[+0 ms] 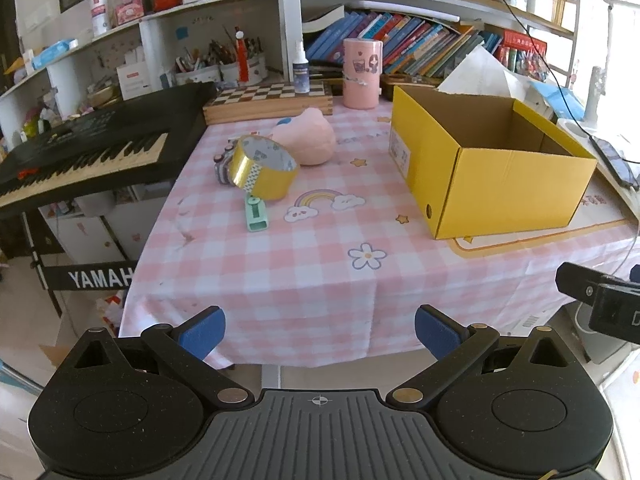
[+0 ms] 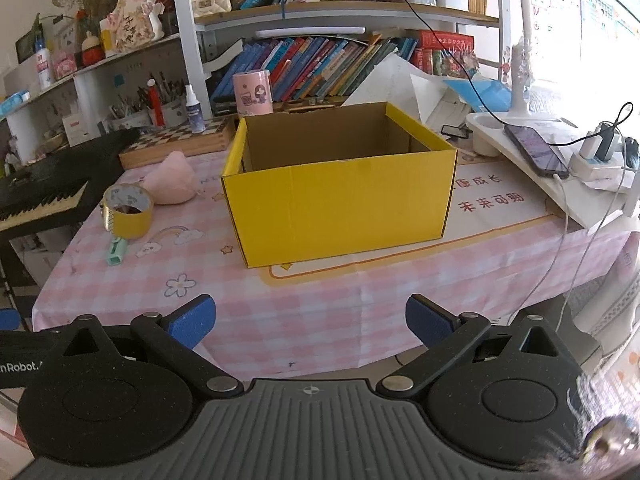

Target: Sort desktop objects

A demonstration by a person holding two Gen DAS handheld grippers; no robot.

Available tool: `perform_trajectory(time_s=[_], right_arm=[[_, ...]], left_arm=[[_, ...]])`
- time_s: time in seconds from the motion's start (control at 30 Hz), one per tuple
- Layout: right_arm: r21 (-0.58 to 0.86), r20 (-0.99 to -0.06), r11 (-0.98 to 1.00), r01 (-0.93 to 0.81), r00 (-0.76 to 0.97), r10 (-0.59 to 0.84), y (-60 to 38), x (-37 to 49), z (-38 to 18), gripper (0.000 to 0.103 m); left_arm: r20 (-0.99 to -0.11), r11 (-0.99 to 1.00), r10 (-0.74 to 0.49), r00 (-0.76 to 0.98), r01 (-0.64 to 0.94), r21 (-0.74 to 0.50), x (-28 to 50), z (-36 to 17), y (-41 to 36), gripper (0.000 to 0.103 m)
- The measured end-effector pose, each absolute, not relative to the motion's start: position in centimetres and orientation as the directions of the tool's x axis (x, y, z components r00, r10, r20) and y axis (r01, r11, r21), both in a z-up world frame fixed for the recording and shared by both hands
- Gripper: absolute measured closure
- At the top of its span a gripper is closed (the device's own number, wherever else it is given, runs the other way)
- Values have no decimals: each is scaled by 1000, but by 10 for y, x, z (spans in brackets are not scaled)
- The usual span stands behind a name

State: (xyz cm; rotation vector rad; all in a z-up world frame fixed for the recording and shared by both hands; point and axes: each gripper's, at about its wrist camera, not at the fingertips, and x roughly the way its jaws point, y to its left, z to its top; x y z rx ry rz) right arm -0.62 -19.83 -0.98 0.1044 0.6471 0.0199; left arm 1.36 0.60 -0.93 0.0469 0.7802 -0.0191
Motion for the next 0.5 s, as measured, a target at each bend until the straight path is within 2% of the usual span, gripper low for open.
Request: perform_trajectory(time_s=[0.5], right_arm=[[81,-615,996,43,789,15,-204,-7,-11,5]], left_arm=[[-701,997,-29,712,66,26,13,-9,1,1]])
